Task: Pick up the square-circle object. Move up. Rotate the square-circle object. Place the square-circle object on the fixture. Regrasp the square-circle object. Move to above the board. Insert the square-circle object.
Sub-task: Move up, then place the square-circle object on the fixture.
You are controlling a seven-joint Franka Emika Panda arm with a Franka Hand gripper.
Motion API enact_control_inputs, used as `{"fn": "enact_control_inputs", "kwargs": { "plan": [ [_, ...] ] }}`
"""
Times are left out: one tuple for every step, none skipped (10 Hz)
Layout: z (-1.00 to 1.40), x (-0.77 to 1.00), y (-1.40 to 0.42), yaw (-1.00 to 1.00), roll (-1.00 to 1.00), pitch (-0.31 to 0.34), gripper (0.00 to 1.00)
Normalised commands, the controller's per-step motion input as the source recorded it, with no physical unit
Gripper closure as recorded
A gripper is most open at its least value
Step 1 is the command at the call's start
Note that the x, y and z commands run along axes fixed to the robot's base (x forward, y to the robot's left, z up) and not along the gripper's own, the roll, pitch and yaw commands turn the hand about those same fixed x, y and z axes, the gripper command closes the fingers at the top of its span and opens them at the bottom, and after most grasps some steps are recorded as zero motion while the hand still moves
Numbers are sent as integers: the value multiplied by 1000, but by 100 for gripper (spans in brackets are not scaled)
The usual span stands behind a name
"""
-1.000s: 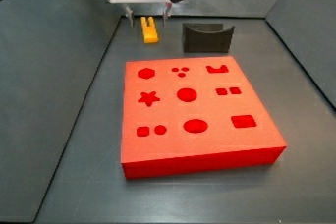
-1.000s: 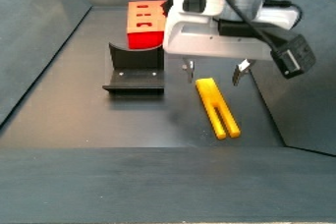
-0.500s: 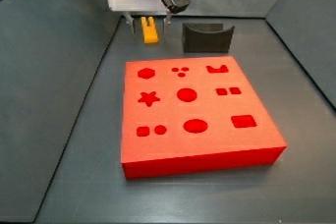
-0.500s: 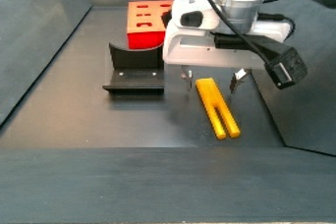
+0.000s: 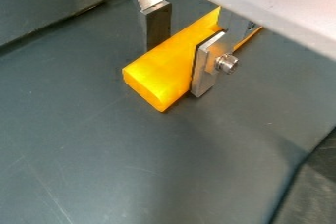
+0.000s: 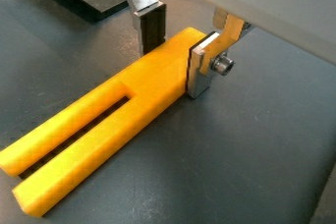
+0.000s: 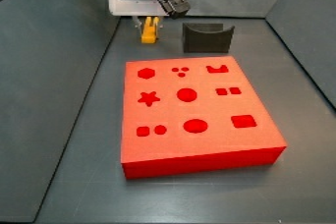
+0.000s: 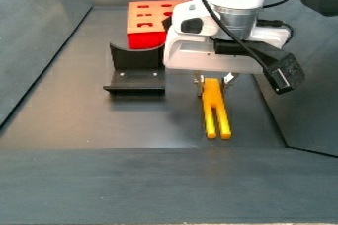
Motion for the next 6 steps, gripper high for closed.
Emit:
{"fn": "enact_control_inputs", "kwargs": {
  "plan": [
    [804, -18, -1, 0, -1, 15, 100],
    [705, -28, 2, -4, 7, 37, 100],
    [582, -17, 6, -8, 21, 55, 100],
    [448, -13, 7, -8, 35, 77, 100],
    [267, -10, 5, -9, 61, 93, 100],
    [1000, 0, 0, 0, 0, 0, 100]
  ]
}}
